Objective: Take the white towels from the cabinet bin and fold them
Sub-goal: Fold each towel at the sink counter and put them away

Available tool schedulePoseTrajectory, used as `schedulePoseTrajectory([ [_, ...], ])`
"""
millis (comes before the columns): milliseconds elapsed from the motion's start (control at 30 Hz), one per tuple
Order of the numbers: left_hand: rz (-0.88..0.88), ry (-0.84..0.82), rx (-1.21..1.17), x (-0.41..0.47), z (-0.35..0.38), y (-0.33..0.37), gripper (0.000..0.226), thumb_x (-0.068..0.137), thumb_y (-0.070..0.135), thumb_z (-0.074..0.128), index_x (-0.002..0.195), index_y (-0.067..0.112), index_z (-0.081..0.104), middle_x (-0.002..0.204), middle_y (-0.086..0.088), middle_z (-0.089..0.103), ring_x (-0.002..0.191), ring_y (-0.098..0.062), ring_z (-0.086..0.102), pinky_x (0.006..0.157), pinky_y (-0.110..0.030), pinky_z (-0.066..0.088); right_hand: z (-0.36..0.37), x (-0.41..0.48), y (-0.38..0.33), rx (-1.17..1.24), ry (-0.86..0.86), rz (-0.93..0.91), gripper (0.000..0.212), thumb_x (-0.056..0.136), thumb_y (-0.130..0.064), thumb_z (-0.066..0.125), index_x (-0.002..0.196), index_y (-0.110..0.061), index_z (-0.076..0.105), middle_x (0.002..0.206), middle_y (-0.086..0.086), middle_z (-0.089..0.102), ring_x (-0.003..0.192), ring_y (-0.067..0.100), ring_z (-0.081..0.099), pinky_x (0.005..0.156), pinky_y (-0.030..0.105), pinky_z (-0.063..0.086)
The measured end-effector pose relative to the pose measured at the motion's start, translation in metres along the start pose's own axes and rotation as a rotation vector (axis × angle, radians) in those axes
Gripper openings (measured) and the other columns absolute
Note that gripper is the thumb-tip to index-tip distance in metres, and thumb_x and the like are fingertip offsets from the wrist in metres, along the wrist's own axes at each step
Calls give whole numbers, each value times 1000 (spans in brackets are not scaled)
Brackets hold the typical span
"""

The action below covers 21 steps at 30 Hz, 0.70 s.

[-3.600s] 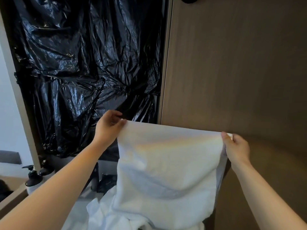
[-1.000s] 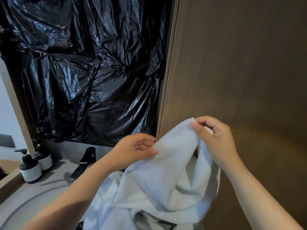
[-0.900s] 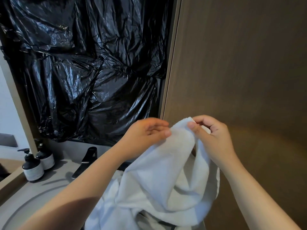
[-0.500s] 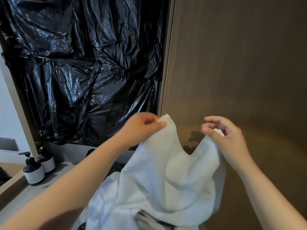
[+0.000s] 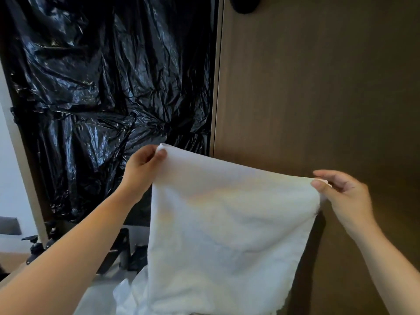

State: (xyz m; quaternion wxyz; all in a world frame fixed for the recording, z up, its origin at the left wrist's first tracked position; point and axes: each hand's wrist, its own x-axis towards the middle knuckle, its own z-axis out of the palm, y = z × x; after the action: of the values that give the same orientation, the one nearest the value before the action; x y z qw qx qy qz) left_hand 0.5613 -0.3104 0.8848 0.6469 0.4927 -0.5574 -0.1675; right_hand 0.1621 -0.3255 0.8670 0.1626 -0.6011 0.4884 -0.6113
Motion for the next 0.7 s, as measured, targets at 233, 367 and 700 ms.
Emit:
schedulePoseTrajectory([
  [233, 68, 137, 9, 18, 6, 34, 30, 99, 22, 52, 69, 19, 50, 51, 11, 49, 42, 2, 42, 40, -10, 31, 3, 27, -32, -164, 90, -288, 10, 93, -15, 63, 100, -19, 69, 93, -7, 65, 86, -3, 59, 70, 12, 46],
  [367, 114, 260, 68, 33, -3, 50, 29, 97, 26, 54, 70, 14, 51, 59, 3, 43, 50, -4, 38, 42, -14, 28, -5, 44, -54, -429, 36, -545, 15, 96, -14, 56, 105, -11, 67, 99, -1, 62, 90, 11, 55, 74, 24, 42],
  [700, 94, 277, 149, 27, -7, 56, 26, 98, 23, 50, 91, 0, 58, 72, -6, 52, 60, -13, 44, 53, -27, 33, -6, 55, -64, -178, -131, -257, 13, 97, -23, 56, 101, -23, 68, 99, -11, 64, 92, 0, 55, 71, 19, 43],
])
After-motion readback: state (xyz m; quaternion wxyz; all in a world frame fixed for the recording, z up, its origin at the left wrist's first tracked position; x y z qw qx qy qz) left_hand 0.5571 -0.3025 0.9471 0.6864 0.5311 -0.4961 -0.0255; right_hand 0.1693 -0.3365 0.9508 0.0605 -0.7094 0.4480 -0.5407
